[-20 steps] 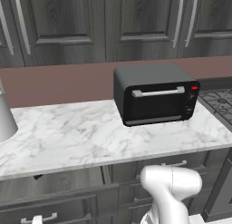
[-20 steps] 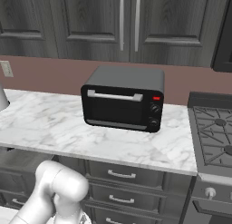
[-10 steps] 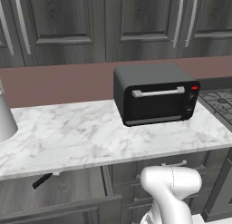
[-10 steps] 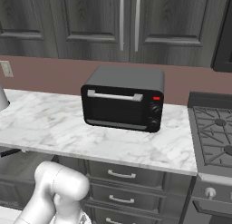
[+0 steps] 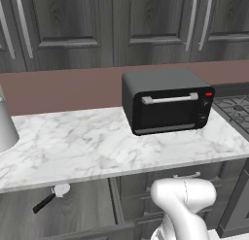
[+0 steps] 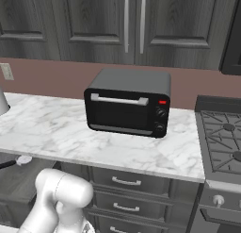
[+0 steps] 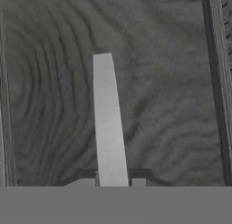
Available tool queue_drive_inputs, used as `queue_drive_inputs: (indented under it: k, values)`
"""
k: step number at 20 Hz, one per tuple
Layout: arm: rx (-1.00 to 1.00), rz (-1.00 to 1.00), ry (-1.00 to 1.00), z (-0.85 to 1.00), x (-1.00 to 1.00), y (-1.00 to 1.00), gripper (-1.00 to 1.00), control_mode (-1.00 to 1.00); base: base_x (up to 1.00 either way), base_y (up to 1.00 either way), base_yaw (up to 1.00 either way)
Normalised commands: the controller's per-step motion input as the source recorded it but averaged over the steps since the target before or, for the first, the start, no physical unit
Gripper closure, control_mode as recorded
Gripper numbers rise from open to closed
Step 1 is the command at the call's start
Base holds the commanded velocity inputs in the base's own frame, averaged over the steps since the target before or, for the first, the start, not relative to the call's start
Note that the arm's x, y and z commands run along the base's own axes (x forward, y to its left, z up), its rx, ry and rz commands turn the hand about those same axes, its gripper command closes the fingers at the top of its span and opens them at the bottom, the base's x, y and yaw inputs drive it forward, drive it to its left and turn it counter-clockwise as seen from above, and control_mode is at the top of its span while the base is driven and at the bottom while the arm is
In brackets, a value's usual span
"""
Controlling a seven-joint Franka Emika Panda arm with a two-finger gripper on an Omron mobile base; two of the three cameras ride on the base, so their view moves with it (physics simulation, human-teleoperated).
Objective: Take the pizza cutter from the drawer on the left and place it on the dining counter for cutting.
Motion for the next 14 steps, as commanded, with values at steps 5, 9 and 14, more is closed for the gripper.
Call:
queue_drive_inputs:
  k: [5,9,14]
  values:
    - [0.00,0.00,0.00,-0.05,-0.52,0.00,1.00,-1.00,0.00,0.00,0.00]
    - [0.00,0.00,0.00,-0.05,-0.52,0.00,1.00,-1.00,0.00,0.00,0.00]
    - [0.00,0.00,0.00,-0.06,-0.51,0.00,1.00,-1.00,0.00,0.00,0.00]
